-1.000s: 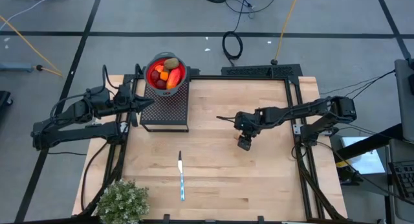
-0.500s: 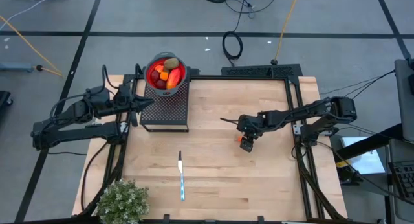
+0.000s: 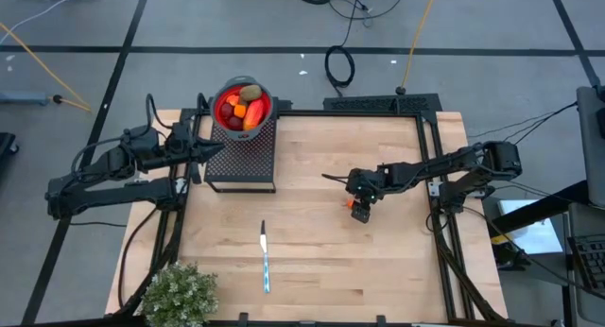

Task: Pick & Place Fruit
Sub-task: Put the peach into the red strainer bowl on the shelf

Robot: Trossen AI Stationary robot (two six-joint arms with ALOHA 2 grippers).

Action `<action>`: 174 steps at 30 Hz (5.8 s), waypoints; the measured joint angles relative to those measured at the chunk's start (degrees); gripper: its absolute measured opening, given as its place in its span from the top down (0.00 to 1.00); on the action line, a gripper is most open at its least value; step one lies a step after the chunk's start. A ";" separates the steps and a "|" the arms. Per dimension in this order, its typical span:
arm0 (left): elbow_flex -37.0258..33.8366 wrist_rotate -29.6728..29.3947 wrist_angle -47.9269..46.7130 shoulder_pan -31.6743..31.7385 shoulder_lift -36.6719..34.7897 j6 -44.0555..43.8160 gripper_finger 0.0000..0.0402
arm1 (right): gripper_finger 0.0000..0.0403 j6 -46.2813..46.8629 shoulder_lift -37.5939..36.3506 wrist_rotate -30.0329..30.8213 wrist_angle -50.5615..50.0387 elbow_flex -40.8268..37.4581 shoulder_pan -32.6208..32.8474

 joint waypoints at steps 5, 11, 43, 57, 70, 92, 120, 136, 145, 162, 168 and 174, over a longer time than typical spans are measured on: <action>0.00 0.00 0.02 -0.02 0.00 0.02 0.94 | 0.47 -2.20 0.09 0.23 1.73 -0.02 -0.02; 0.00 0.00 0.06 -0.02 -0.01 0.07 0.94 | 0.47 -3.95 0.09 0.24 1.25 -0.02 -0.02; 0.00 6.34 9.71 -0.04 4.15 -8.25 0.94 | 0.73 -0.63 -7.11 -9.40 9.54 0.09 -0.04; 0.02 16.68 37.53 -2.51 20.18 -8.59 0.93 | 0.74 5.86 -18.78 -9.16 33.59 0.09 -0.07; 6.05 17.51 50.40 -10.62 34.09 -1.88 0.86 | 0.74 6.79 -18.86 -8.83 44.54 0.09 -0.81; 33.64 17.92 26.09 -14.55 59.89 7.69 0.44 | 0.74 4.98 -18.91 -11.04 52.28 0.09 -1.19; 36.46 10.87 31.57 -14.53 65.75 6.03 0.44 | 0.74 3.55 -18.91 -13.85 51.18 0.04 -1.27; 36.46 13.53 28.34 -14.73 65.75 6.58 0.81 | 0.74 3.31 -18.91 -13.75 51.17 0.04 -1.29; 36.46 16.01 28.03 -14.73 65.73 6.58 0.98 | 0.74 3.31 -18.86 -13.81 51.03 0.04 -1.31; 36.46 16.83 27.34 -14.75 65.75 5.73 1.00 | 0.63 3.74 -18.93 -13.81 50.95 0.11 -1.30; 36.46 16.79 27.40 -14.73 65.75 5.75 1.00 | 0.55 5.78 -18.92 -15.26 48.85 0.11 -1.31; 36.44 14.91 23.78 -13.66 64.48 5.77 1.00 | 0.50 6.54 -18.91 -18.53 43.44 0.11 -1.27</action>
